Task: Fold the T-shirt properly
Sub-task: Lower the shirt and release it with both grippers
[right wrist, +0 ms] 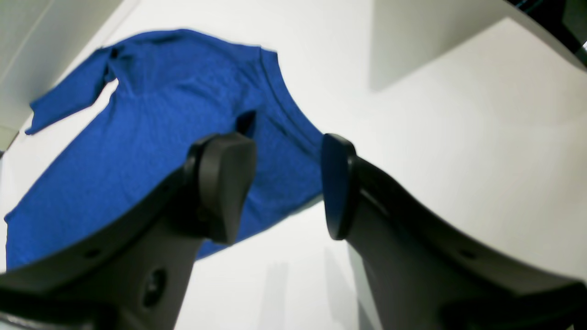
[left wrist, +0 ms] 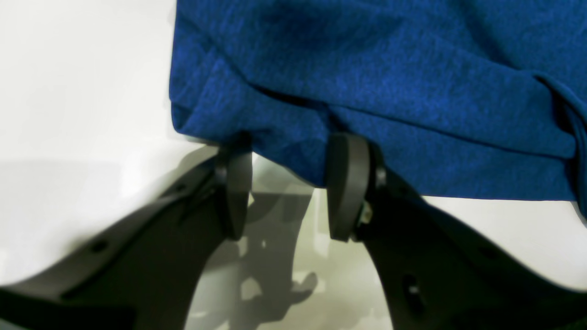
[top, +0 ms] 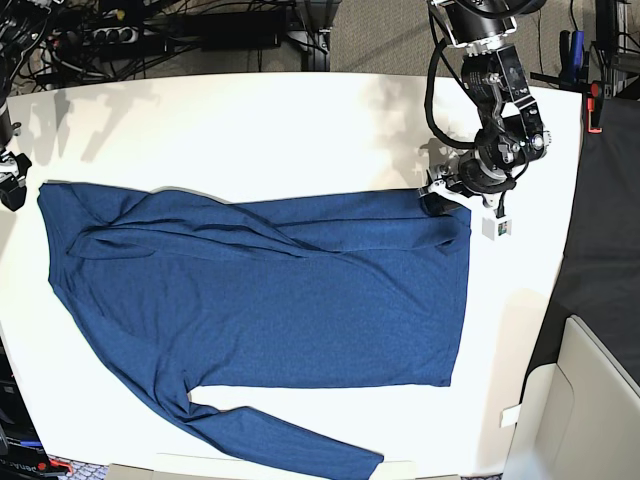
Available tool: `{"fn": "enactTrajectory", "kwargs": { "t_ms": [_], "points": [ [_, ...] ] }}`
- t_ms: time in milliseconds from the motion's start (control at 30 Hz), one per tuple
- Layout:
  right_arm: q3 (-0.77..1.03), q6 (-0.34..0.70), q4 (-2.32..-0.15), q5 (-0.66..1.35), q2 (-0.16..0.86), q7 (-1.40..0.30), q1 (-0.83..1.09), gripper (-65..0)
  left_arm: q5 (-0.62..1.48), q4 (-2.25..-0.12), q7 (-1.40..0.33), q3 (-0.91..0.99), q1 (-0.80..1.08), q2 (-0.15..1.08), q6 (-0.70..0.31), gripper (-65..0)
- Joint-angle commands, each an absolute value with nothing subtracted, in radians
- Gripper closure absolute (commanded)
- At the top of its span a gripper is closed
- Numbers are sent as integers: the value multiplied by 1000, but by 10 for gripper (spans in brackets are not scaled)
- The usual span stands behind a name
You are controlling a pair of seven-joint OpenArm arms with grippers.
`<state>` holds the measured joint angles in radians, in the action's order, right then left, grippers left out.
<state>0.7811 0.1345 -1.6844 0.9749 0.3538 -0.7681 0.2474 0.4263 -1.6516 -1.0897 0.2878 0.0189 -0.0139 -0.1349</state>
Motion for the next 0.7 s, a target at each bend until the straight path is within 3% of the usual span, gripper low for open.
{"fn": "enactTrajectory", "kwargs": {
  "t_ms": [0, 200, 533, 667],
  "points": [
    [792, 143, -1702, 992, 374, -750, 246, -284, 415, -1653, -1078, 283, 2, -19, -131, -223],
    [794, 139, -1721, 989, 354, -750, 280, -285, 415, -1616, -1067, 288, -5, -45, -131, 0],
    [788, 134, -1725, 874, 346, -751, 289, -289, 415, -1710, -1072, 288, 56, -42, -131, 0],
    [786, 45, -1712, 835, 346, -822, 249, -289, 415, -1782, -1072, 288, 94, -42, -131, 0]
  ]
}}
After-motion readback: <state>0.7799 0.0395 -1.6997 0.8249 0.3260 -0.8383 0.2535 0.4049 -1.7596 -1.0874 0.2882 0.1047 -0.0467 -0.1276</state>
